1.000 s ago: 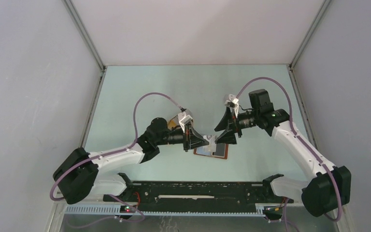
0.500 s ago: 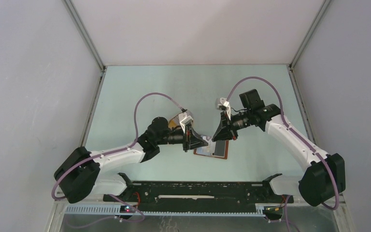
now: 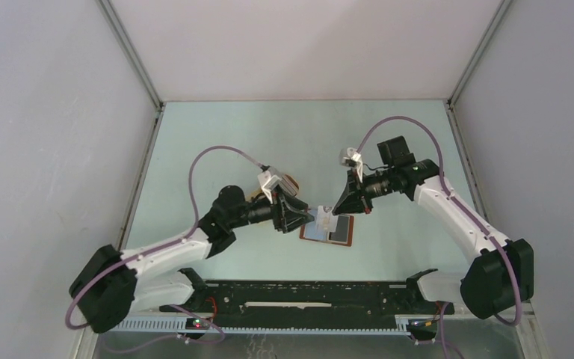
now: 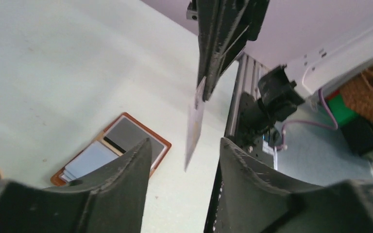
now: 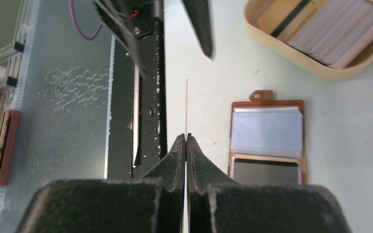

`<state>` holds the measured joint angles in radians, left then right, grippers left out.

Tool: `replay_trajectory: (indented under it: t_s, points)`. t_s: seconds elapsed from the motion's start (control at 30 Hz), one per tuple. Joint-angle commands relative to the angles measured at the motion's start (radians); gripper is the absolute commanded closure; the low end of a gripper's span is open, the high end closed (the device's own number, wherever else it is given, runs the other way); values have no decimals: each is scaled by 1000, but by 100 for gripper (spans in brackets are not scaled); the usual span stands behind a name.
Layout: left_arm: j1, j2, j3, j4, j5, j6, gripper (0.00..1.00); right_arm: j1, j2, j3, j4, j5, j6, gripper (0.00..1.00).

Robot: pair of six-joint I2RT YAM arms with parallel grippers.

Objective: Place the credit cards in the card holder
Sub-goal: Pick up the credit card from the storage box, then insert the credit card into the card holder.

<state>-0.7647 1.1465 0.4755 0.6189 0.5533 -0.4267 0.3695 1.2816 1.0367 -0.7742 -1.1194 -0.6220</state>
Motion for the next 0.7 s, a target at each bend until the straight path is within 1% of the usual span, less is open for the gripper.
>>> replay_trajectory:
  t_s: [0.0, 0.07, 0.13, 0.23, 0.3, 0.37, 0.47, 0.53, 0.67]
  points:
    - [3, -153, -69, 5, -191, 7, 35, -78, -25, -19, 114, -9, 137, 100]
    - [3, -192, -110, 48, -238, -24, 30, -103, -48, -79, 218, 61, 249, 100]
    - [3, -217, -155, 96, -298, -77, 22, -121, -76, -158, 309, 99, 355, 100]
    - [3, -212, -228, 218, -365, -177, 20, -158, -110, -279, 451, 102, 483, 100]
    - [2, -187, -257, 254, -424, -255, 20, -168, -100, -351, 534, 128, 600, 100]
    - [-10, -165, -283, 264, -513, -333, 20, -175, -66, -384, 588, 114, 683, 100]
    - [-50, -124, -308, 284, -636, -372, 20, -181, 37, -375, 597, 125, 800, 100]
    - [-74, -84, -314, 299, -695, -399, 21, -186, 92, -344, 557, 155, 803, 100]
    - [-106, 30, -290, 313, -757, -446, 23, -220, 137, -334, 579, 206, 856, 100]
